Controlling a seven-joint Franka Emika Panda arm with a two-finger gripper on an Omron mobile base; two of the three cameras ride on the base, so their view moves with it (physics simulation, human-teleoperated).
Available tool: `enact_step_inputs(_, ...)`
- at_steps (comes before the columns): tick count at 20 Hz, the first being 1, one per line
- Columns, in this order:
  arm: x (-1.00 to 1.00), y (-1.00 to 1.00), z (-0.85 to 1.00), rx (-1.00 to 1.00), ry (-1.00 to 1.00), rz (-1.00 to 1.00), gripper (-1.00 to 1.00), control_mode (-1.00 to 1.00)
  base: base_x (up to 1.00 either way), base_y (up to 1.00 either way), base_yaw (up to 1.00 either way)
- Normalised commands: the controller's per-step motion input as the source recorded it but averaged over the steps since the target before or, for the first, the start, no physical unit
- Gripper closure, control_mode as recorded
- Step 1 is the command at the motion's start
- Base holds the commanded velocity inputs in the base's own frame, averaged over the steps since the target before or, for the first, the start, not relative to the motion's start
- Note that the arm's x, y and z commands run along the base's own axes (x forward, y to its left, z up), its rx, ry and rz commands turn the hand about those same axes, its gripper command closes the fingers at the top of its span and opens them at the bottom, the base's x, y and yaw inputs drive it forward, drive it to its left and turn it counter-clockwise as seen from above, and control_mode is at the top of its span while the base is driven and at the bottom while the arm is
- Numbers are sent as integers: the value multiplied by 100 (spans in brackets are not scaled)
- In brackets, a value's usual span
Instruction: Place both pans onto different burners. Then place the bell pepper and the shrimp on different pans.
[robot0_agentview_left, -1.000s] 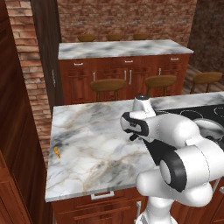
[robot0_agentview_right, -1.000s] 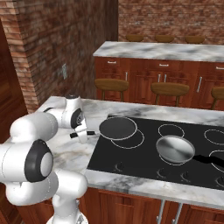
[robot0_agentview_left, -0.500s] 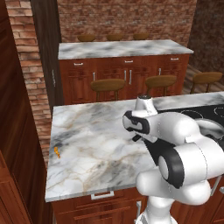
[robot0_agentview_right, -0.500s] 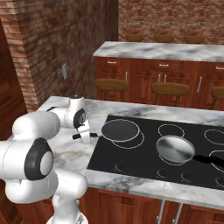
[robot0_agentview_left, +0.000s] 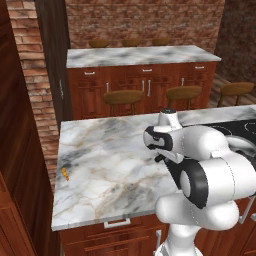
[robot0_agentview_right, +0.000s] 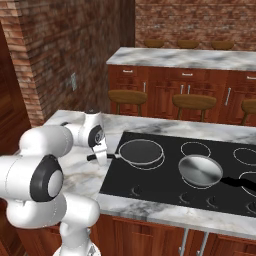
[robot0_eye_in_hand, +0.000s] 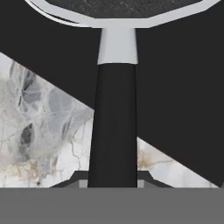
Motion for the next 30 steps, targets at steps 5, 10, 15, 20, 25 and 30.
enact_step_inputs(5, 0, 0, -25, 0, 0, -2, 100, -100, 0, 0, 0)
enact_step_inputs(10, 0, 0, -9, 0, 0, -1, 100, -100, 0, 0, 0)
enact_step_inputs(15, 7, 0, -1, 0, 0, 0, 100, -100, 0, 0, 0)
enact_step_inputs(20, 15, 0, -3, 0, 0, 0, 100, -100, 0, 0, 0)
enact_step_inputs(25, 5, 0, -1, 0, 0, 0, 100, -100, 0, 0, 0)
enact_step_inputs(30, 0, 0, 0, 0, 0, 0, -100, -100, 0, 0, 0)
